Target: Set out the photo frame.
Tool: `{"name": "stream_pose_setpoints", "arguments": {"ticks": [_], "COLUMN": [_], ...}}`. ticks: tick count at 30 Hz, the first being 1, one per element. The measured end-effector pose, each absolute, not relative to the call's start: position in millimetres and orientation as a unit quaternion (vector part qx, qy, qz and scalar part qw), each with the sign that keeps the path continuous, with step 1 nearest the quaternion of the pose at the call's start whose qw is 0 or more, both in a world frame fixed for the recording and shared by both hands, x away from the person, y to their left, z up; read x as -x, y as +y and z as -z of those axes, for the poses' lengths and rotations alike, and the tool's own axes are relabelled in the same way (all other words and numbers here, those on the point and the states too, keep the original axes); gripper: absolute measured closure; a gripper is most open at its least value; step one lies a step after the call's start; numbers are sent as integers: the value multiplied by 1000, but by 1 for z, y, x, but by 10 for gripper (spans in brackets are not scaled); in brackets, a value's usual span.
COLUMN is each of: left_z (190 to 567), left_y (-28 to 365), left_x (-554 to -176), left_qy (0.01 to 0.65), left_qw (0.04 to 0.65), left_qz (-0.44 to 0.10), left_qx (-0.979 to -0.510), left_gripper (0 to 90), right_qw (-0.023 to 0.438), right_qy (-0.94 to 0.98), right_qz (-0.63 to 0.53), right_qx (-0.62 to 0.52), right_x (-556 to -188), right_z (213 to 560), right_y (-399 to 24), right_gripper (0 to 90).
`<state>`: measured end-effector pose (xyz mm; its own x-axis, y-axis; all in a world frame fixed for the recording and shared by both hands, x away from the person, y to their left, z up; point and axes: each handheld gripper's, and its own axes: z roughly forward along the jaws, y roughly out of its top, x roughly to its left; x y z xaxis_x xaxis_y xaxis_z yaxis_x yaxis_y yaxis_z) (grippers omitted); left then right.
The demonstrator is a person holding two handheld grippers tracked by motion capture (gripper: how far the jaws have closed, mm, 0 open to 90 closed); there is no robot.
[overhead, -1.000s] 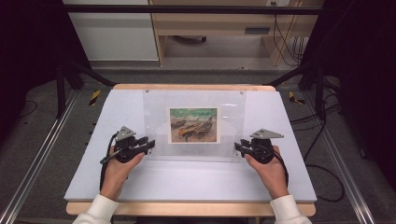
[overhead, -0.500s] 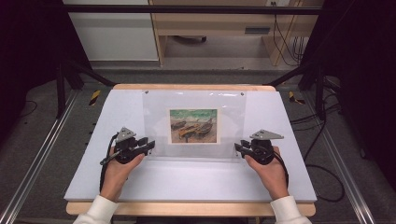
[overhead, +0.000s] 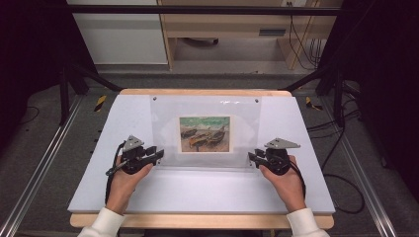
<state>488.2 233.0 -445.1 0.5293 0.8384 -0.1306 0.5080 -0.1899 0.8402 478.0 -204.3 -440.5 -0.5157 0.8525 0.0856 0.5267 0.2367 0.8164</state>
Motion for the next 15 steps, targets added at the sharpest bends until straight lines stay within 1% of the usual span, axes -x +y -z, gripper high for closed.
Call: {"name": "stream_pose_setpoints", "arguments": {"ticks": [15], "left_z": [446], "left_y": [232], "left_x": [-483], "left_qy": [446], "left_qw": [446], "left_qz": [-185], "left_qx": [-754], "left_gripper": [609], "right_qw": [196], "right_qy": [765], "right_qz": [-419], "right_qx": [-448], "right_x": [-474], "right_z": [442], "right_y": [-205], "right_gripper": [675]}}
